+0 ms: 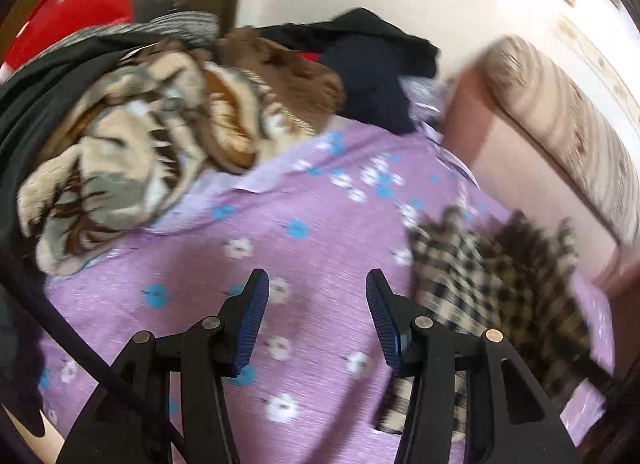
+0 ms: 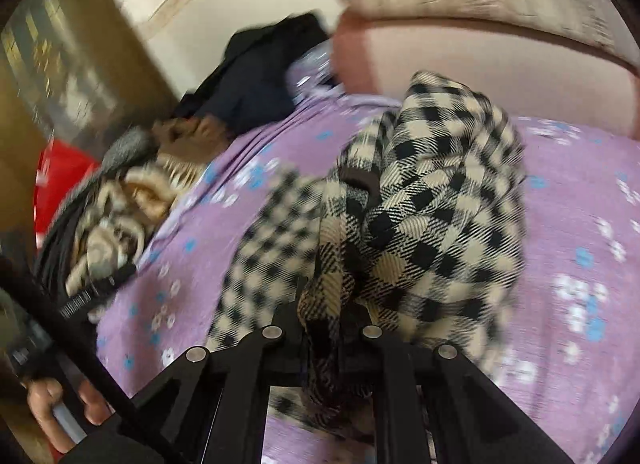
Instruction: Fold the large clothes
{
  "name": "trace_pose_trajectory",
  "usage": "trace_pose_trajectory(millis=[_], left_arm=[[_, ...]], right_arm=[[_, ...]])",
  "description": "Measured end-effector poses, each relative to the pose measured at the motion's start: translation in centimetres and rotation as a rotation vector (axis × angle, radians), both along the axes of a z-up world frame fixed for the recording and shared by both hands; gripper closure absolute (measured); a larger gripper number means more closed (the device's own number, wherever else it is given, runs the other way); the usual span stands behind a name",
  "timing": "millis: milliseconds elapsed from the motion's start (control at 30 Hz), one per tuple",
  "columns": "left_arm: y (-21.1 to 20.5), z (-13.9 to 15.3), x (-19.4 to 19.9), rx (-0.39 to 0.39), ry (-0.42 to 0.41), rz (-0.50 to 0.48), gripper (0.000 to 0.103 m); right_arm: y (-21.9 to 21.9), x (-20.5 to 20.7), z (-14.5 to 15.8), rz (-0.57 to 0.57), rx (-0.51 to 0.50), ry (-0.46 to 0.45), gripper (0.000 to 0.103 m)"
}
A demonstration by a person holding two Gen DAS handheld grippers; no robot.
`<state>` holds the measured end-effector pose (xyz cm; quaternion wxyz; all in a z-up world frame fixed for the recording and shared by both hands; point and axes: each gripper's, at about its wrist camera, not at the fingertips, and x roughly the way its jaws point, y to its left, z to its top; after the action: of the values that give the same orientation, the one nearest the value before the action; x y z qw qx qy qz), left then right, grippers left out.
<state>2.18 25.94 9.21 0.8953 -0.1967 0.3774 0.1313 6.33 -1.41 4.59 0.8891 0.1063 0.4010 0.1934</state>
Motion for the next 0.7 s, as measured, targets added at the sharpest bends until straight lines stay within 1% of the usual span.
trace_pose_trajectory(millis=[67, 100, 133, 167, 267, 300, 333, 433, 467, 533, 600, 700], left_arm=[[1.1, 0.0, -0.1, -0.014, -0.004, 0.024, 0.054], [1.9, -0.1, -0.2, -0.032, -0.008, 0.038, 0.054], [1.9, 0.0, -0.3, -0.044, -0.010, 0.043, 0.054], [2.3, -0.1, -0.2, -0.072, -0.012, 0.046, 0.054], [2.4, -0.3, 0.2, -0.130, -0.019, 0.028, 0.054], [2.1, -0.3, 0.4, -0.136, -0.021, 0.022, 0.054], [1.7, -0.3, 0.5, -0.142, -0.024, 0.012, 0.054], [0.2, -0.5, 1.3, -0.171, -0.028, -0.039, 0.052], [-0.5, -0.6, 1.6, -0.191, -0.028, -0.071, 0.052], [-1.4, -0.8, 1.9, -0.217, -0.028, -0.108, 0.051], [-2.3, -0.9, 2.3, -0.242, -0.033, -0.143, 0.050], [-3.8, -0.9, 2.4, -0.272, -0.053, -0.188, 0.043]], right_arm=[[2.7, 0.4, -1.4, 0.063, -0.016, 0.025, 0.093], [3.4, 0.4, -1.9, 0.085, -0.019, 0.032, 0.093], [4.3, 0.3, -2.5, 0.115, -0.023, 0.039, 0.093], [5.3, 0.1, -3.0, 0.144, -0.030, 0.045, 0.093], [7.6, -0.8, -4.3, 0.221, -0.064, 0.047, 0.093], [8.1, -1.0, -4.8, 0.241, -0.078, 0.051, 0.093], [8.3, -1.3, -5.4, 0.258, -0.093, 0.052, 0.089], [7.4, -2.4, -5.9, 0.264, -0.115, 0.028, 0.084], [7.0, -2.9, -5.7, 0.274, -0.111, 0.023, 0.081], [6.4, -3.7, -5.2, 0.299, -0.092, 0.018, 0.069], [5.3, -5.0, -4.7, 0.306, -0.099, -0.002, 0.068], [2.2, -6.5, -3.8, 0.301, -0.079, -0.005, 0.068]])
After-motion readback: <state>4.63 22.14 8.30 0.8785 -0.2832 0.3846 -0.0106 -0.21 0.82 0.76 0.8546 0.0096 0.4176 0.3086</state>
